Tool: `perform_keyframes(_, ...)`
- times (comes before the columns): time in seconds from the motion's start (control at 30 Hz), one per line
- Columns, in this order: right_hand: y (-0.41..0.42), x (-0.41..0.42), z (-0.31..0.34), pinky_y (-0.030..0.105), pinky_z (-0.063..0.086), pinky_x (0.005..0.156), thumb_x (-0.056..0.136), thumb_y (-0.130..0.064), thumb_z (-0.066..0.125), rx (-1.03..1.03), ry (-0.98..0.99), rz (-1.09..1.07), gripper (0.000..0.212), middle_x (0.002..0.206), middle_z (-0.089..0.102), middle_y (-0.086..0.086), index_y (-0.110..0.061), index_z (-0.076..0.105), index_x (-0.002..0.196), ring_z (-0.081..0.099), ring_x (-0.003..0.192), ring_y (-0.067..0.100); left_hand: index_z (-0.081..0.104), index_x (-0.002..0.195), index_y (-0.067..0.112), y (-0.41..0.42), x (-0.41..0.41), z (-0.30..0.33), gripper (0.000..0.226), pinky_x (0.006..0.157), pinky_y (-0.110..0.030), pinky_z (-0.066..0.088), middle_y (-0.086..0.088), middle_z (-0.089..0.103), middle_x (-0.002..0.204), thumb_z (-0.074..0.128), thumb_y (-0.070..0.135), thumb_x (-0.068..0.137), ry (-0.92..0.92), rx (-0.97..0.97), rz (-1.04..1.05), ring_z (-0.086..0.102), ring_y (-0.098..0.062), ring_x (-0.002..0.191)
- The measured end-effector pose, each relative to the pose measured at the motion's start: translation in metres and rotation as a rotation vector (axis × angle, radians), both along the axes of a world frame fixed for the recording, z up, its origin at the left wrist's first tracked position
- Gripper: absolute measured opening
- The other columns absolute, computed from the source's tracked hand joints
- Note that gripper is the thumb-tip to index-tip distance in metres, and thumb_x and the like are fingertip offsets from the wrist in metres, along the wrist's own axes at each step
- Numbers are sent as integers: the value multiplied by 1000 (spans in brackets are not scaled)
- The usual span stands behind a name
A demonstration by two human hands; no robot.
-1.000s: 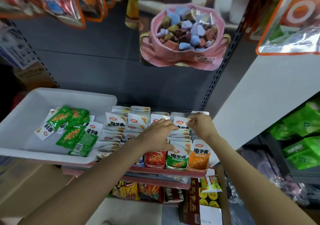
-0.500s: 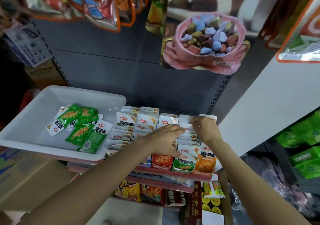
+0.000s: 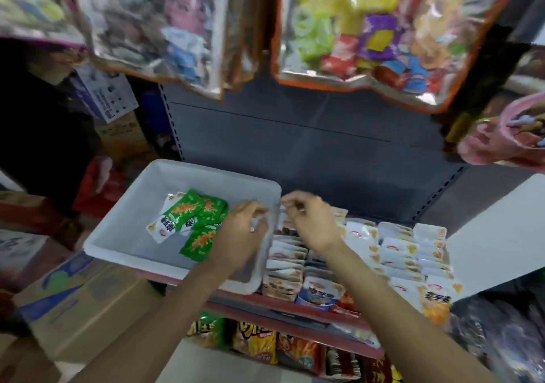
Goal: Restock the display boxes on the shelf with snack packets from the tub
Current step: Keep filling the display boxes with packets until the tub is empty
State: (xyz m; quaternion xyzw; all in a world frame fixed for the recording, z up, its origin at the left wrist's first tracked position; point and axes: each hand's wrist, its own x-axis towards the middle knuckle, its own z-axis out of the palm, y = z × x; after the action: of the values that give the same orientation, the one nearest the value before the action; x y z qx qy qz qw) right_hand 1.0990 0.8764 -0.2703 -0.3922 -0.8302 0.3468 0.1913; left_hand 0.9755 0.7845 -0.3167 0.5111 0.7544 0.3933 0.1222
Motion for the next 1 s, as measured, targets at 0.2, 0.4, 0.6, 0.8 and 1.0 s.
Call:
perform_keyframes(0.2,-47,-97,-37,29,40,89,90,-7,51,-112,-198,100,27,119,60,14,-4,60,115,57,110,30,64,90,1,-34,-101,-45,9,61,-27,39,-11,62,87,57,0,85,-62,-322,82,57,-24,80)
perform_keyframes(0.4,-63,-133,-93,27,46,78,94,-16,50,-250,-492,128,23,115,60,17,-1,58,110,59,104,30,60,91,4,-32,-141,-80,8,74,-33,46,-10,57,89,53,6,89,120,-678,-92,58,-24,86)
perform_keyframes(0.6,-64,-136,-115,29,44,70,100,-19,42,-345,-591,172,18,93,61,8,-10,56,94,62,85,24,61,108,5,-15,-134,-104,28,80,-32,45,-15,56,114,57,26,92,298,-929,-104,57,-25,99)
perform_keyframes(0.8,-63,-138,-123,29,41,76,100,-12,38,-303,-739,215,30,127,54,12,-8,47,129,58,106,26,51,128,6,1,-129,-106,54,95,-37,42,-22,40,132,66,38,86,427,-1075,-38,44,-33,120)
perform_keyframes(1.0,-60,-137,-128,31,45,86,98,-9,37,-243,-821,261,43,144,37,13,-8,34,141,54,113,29,58,119,0,-6,-126,-85,29,83,-32,51,-15,61,116,52,0,91,316,-931,-95,61,-26,105)
